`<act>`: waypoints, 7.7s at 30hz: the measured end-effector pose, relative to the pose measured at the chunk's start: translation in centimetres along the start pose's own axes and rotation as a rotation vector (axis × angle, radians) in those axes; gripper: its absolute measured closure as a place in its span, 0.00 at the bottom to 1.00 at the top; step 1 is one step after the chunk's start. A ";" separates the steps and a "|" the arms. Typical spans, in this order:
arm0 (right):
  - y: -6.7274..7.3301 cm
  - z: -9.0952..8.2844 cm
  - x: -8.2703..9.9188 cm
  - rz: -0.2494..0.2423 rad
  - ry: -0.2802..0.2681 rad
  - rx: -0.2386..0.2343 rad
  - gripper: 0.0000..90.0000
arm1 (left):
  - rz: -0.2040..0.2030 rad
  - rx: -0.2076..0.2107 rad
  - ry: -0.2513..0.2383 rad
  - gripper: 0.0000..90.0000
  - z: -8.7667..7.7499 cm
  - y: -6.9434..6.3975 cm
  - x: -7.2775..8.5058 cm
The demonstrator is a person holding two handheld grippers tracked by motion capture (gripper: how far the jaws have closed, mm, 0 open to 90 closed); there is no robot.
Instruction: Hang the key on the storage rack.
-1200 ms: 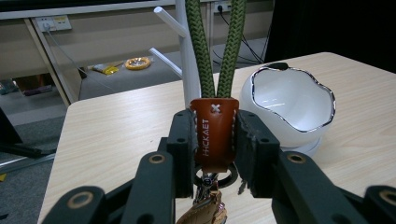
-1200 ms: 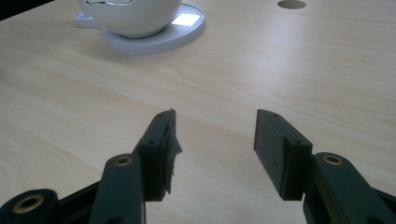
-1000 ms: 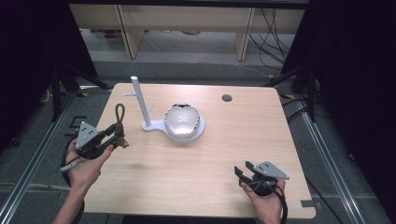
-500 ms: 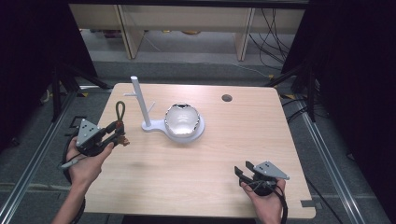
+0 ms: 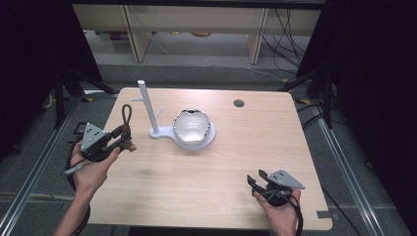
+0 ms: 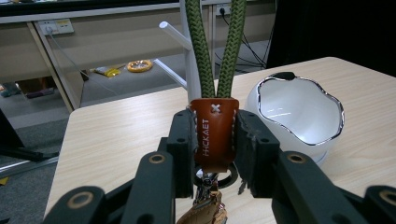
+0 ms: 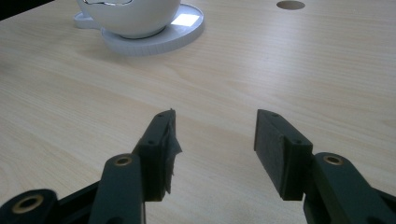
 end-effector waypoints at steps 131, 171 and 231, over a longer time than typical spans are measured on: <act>0.2 0.3 0.0 0.006 -0.014 -0.017 0.55 | -0.082 -0.025 0.109 0.76 6.9 2.5 0.0; 0.3 0.2 -0.1 0.000 0.007 -0.015 0.55 | -0.101 -0.010 0.158 0.75 9.2 1.8 0.7; 0.0 0.4 0.3 -0.012 0.003 0.007 0.54 | 0.058 0.030 0.032 0.36 -0.5 -0.6 10.6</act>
Point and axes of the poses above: each handheld gripper's, and its own axes: z roughly forward along the jaws, x roughly out of its underside, y roughly to its left, the point moved 2 cm from there along z, roughly forward along the jaws, and after that the axes turned 6 degrees about -y, right-handed, at the moved point
